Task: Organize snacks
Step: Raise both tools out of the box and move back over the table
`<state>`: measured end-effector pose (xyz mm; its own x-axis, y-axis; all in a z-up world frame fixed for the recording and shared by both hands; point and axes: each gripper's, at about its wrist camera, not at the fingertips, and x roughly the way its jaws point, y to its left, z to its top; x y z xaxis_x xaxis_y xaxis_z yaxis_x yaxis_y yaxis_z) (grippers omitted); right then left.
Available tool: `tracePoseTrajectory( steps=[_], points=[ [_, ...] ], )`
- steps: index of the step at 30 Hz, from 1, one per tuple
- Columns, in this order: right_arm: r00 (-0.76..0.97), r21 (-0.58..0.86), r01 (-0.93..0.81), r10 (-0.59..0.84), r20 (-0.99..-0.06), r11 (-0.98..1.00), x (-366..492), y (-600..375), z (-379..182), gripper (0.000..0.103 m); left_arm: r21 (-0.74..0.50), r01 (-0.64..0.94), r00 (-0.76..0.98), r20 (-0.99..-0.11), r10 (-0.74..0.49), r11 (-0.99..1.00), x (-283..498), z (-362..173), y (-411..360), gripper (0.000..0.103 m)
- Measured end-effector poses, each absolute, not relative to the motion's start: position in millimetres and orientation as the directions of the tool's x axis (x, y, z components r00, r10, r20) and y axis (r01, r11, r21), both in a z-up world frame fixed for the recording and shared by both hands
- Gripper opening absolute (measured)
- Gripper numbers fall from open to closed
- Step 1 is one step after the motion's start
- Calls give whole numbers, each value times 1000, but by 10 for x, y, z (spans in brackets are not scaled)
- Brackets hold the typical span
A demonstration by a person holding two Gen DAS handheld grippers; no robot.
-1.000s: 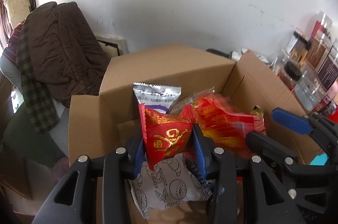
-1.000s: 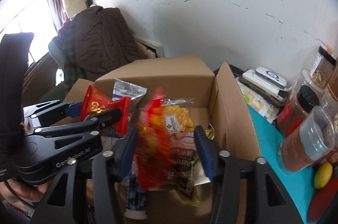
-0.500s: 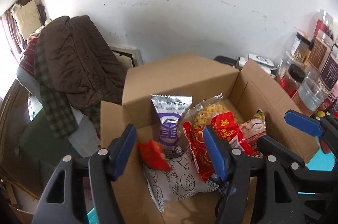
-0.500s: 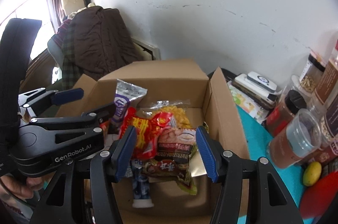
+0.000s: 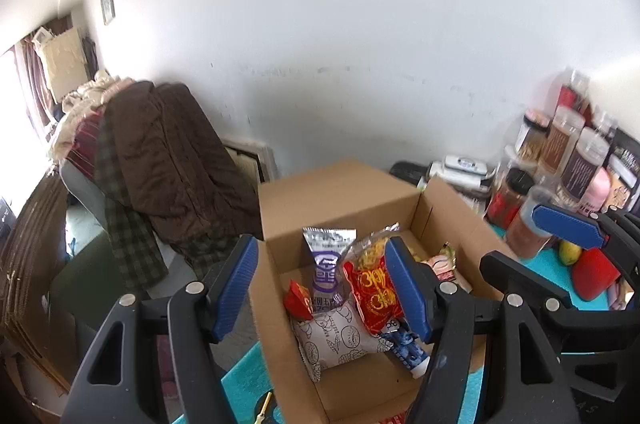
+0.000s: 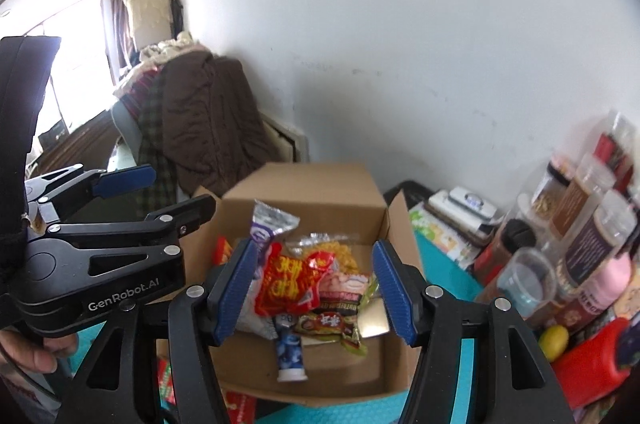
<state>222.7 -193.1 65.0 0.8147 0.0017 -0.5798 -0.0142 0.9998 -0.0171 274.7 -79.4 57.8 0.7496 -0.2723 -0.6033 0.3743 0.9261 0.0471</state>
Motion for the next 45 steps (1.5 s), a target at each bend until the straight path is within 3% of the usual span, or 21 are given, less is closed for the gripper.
tracePoseTrajectory(
  steps=[17, 21, 24, 35, 45],
  points=[
    [895, -71, -52, 15, -446, 996, 1408, -1514, 1168, 68, 13, 375, 808, -495, -320, 927, 1905, 1135, -267, 66],
    [907, -80, -54, 16, -421, 995, 1189, -1432, 1210, 70, 13, 378, 821, -467, -329, 926, 1705, 1188, -177, 87],
    [914, -74, -55, 20, -404, 996, 1023, -1392, 1215, 72, 23, 372, 835, -444, -324, 928, 1536, 1215, -110, 88],
    [913, -61, -51, 22, -406, 997, 592, -1229, 1048, 76, 35, 397, 822, -457, -338, 917, 1108, 1060, 57, 88],
    [890, -42, -71, 44, -454, 997, 347, -1046, 644, 76, 5, 413, 776, -525, -349, 911, 894, 635, 243, 88]
  ],
)
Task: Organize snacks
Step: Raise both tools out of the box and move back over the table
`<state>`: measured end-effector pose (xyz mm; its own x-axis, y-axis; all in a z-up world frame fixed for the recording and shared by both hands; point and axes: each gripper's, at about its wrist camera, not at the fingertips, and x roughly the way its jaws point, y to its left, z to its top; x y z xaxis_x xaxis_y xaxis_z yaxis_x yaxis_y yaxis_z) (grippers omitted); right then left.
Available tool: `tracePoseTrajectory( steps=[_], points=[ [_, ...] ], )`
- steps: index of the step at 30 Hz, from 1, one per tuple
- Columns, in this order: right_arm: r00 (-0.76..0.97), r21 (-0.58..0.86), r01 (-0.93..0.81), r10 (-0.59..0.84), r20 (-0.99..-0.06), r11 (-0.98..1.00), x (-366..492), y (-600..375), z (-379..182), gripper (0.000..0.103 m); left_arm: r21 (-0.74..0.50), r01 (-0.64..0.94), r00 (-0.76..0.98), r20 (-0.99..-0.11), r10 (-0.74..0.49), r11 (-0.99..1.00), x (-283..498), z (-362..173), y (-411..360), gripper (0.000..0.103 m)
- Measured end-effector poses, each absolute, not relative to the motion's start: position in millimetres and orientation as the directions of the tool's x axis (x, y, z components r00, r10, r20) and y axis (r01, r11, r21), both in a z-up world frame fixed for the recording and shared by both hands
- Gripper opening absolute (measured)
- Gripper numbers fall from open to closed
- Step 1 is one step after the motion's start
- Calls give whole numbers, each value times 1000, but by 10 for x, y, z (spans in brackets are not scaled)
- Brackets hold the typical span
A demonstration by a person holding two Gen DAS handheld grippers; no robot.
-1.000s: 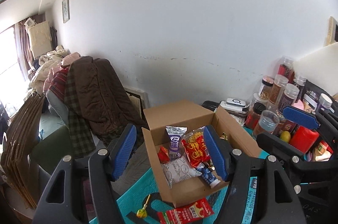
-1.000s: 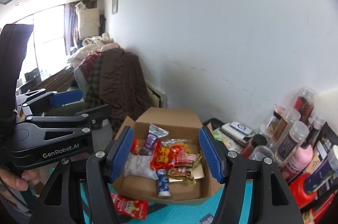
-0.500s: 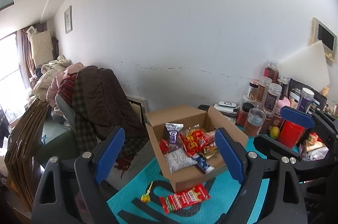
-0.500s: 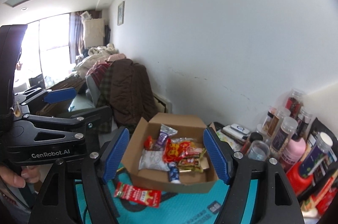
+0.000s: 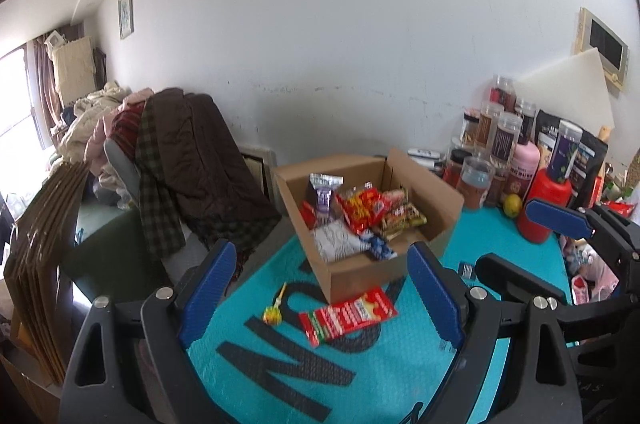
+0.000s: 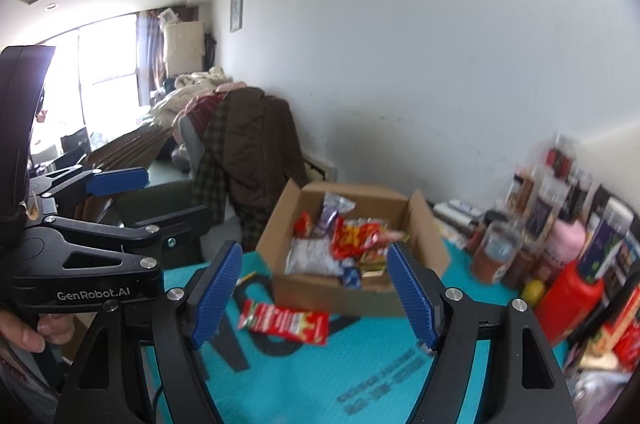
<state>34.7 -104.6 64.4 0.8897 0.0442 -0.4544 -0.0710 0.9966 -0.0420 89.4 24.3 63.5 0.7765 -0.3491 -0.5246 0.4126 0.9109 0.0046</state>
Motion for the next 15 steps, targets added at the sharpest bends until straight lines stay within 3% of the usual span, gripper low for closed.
tracePoseTrajectory(
  steps=[15],
  points=[
    [822, 22, -117, 110, -559, 993, 520, -874, -41, 76, -53, 392, 690, -644, -332, 918, 1050, -43, 546, 88]
  ],
)
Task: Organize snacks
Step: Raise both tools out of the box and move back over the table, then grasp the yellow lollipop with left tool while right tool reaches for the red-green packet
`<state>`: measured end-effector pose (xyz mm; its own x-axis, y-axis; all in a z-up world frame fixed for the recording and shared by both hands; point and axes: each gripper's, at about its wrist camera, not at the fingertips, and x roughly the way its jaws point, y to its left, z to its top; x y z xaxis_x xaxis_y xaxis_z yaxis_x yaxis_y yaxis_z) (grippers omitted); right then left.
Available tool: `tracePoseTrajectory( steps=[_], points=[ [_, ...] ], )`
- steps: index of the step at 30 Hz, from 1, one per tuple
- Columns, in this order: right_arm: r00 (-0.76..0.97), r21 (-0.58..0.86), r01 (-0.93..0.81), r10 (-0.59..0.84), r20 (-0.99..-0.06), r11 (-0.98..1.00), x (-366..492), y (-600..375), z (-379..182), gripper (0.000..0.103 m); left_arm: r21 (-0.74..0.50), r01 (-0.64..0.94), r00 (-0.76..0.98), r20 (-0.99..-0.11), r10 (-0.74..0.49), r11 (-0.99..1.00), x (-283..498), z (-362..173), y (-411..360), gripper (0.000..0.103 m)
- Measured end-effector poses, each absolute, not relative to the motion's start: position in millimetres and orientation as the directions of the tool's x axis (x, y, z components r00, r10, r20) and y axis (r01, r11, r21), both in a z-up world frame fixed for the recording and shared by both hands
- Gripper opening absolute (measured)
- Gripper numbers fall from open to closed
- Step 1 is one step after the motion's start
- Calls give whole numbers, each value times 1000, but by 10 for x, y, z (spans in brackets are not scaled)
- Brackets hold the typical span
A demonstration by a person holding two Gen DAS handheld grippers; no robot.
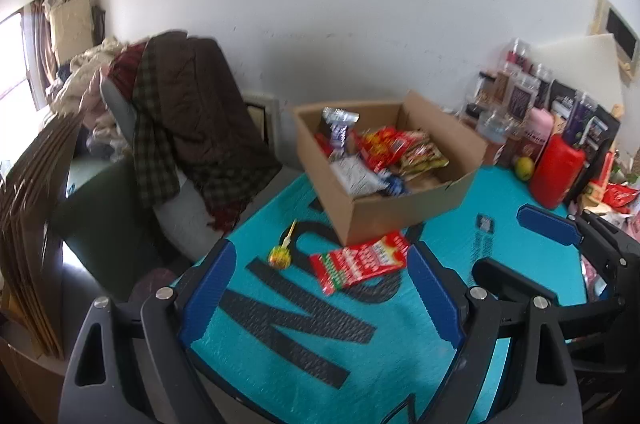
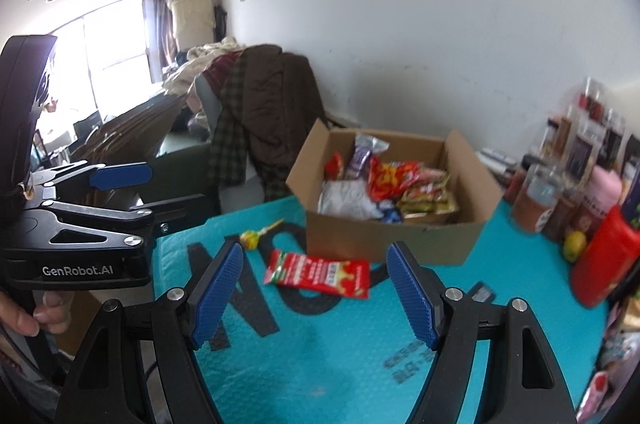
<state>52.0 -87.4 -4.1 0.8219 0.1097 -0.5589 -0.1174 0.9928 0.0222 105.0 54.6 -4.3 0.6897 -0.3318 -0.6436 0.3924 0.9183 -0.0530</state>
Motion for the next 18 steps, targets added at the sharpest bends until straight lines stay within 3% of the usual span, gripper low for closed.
tracePoseTrajectory(
  steps=[18],
  points=[
    [697, 88, -116, 144, -702, 989, 1187, -964, -788, 76, -71, 364, 570, -772, -283, 929, 1662, -813, 607, 88]
  ],
)
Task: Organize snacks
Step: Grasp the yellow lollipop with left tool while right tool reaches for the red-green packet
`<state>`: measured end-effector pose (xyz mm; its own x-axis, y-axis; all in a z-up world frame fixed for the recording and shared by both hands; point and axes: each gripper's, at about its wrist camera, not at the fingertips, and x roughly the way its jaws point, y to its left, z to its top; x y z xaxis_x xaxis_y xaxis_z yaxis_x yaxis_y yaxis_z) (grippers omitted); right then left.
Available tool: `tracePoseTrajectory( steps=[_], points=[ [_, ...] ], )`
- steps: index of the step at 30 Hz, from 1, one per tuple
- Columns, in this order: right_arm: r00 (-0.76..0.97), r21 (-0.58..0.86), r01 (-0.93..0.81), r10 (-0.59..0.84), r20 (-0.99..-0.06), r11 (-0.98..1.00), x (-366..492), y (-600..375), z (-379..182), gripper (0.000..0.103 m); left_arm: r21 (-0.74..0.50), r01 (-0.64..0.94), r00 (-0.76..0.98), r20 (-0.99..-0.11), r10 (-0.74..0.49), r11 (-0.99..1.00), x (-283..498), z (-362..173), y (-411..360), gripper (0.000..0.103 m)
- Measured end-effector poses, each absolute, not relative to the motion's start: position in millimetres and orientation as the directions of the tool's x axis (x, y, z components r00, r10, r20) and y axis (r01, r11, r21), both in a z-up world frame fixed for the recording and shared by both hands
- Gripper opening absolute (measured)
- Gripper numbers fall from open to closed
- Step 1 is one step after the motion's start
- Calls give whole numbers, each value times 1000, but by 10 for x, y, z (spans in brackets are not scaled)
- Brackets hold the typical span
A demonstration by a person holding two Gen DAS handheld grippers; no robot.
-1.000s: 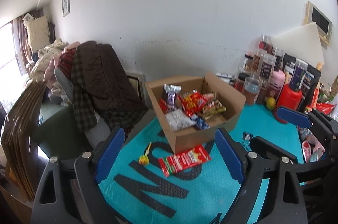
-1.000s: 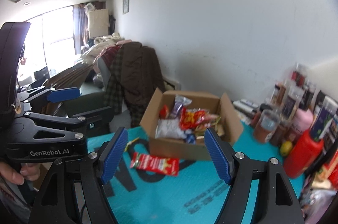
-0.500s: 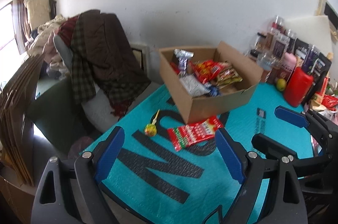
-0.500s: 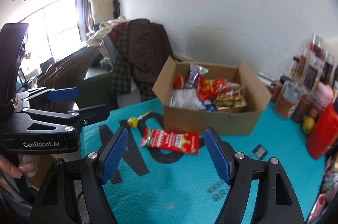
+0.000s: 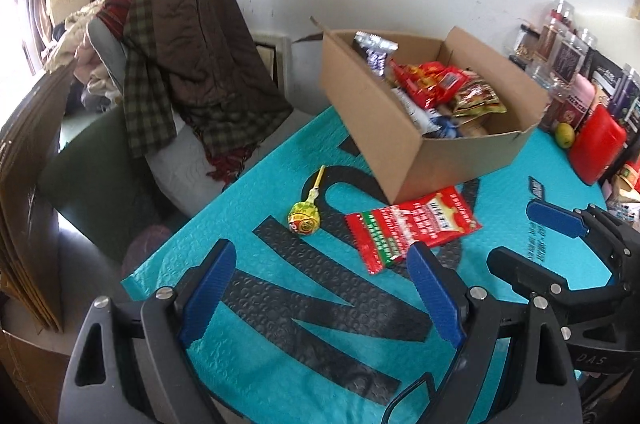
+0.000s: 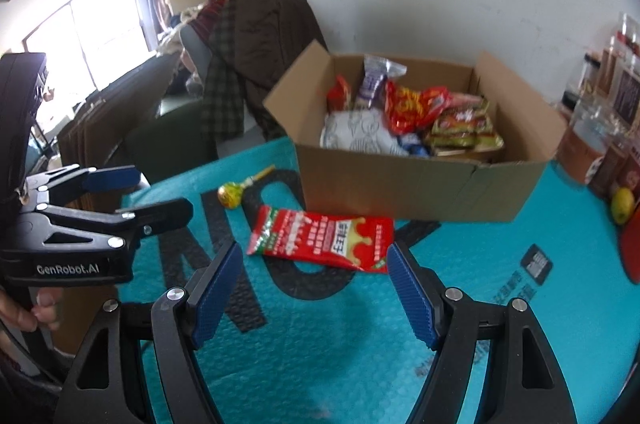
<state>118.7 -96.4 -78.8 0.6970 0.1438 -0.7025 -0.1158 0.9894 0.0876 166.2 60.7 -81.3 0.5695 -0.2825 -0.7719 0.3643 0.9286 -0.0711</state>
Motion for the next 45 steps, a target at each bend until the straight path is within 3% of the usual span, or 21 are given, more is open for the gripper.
tracePoseTrajectory(
  steps=[7, 12, 15, 22, 27, 29, 43, 45],
  points=[
    [655, 99, -105, 144, -742, 989, 1434, -1043, -1003, 76, -88, 366, 539, -792, -288, 927, 1946, -1040, 572, 88],
    [635, 94, -80, 124, -763, 992, 1587, -1137, -1119, 76, -102, 373, 513, -805, -296, 922, 2119, -1161, 514, 79],
    [623, 112, -57, 123, -772, 992, 1682, -1220, -1177, 76, -126, 375, 485, -817, -310, 918, 2213, -1245, 475, 65],
    [587, 178, -44, 169, -792, 983, 1804, -1329, -1311, 76, -113, 365, 481, -827, -291, 924, 2326, -1359, 462, 54],
    [576, 168, -48, 165, -801, 985, 1898, -1273, -1376, 76, -122, 366, 467, -833, -296, 923, 2384, -1409, 467, 32],
    [576, 153, -43, 149, -804, 987, 1914, -1257, -1393, 74, -123, 364, 467, -833, -296, 923, 2407, -1412, 486, 30],
    [579, 157, -29, 145, -802, 987, 1743, -1334, -1376, 26, -145, 408, 436, -837, -332, 901, 2253, -1412, 441, 26],
    [572, 135, -20, 123, -811, 991, 1708, -1339, -1376, 13, -155, 404, 430, -838, -336, 902, 2222, -1411, 461, 26]
  ],
)
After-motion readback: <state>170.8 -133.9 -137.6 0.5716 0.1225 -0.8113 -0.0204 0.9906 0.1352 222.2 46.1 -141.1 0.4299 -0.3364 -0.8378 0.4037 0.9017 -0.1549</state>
